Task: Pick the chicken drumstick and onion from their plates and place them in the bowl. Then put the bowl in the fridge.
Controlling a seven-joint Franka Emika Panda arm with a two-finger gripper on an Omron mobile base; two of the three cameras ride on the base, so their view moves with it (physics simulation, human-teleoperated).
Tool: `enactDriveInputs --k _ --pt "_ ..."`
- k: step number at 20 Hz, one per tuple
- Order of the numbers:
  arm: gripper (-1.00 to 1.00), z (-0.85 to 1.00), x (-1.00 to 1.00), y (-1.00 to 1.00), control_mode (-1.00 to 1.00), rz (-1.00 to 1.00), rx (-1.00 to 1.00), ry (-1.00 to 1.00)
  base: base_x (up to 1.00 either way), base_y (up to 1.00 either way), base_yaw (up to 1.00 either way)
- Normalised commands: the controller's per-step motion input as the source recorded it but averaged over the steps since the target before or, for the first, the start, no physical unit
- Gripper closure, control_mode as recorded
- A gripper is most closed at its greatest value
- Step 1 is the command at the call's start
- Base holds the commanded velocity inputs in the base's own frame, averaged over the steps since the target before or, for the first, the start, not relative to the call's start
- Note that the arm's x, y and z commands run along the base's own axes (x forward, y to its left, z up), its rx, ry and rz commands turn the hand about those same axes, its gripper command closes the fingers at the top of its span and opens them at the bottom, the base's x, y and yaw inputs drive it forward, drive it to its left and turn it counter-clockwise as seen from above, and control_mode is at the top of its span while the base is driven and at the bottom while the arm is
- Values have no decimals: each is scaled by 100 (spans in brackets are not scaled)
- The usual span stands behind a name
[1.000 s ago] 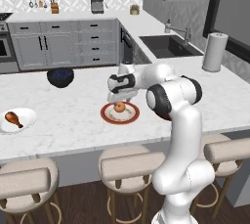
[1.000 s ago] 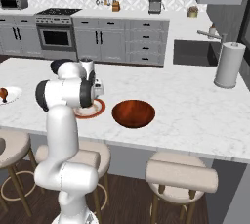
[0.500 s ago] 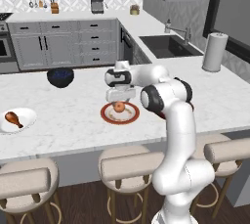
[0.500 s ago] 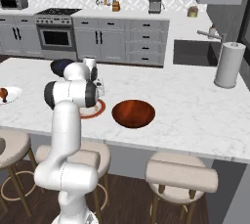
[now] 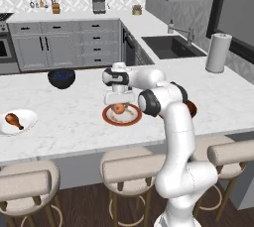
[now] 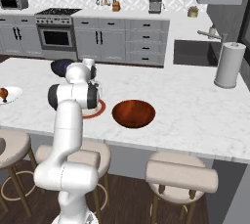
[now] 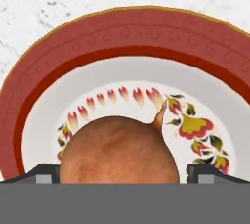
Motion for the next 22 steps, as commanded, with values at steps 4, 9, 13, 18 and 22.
enactDriveInputs --k 4,9,13,18,22 --pt "-100 -21 -44 0 -100 -14 0 8 0 0 0" --pt "100 -2 -9 1 -100 -6 0 -1 0 0 0" --pt "100 21 -29 -2 -100 -12 -5 0 0 0 0" --pt "100 79 -79 -60 -100 -18 -1 -39 0 0 0" --pt "100 100 -87 -78 -100 -16 0 -52 0 0 0"
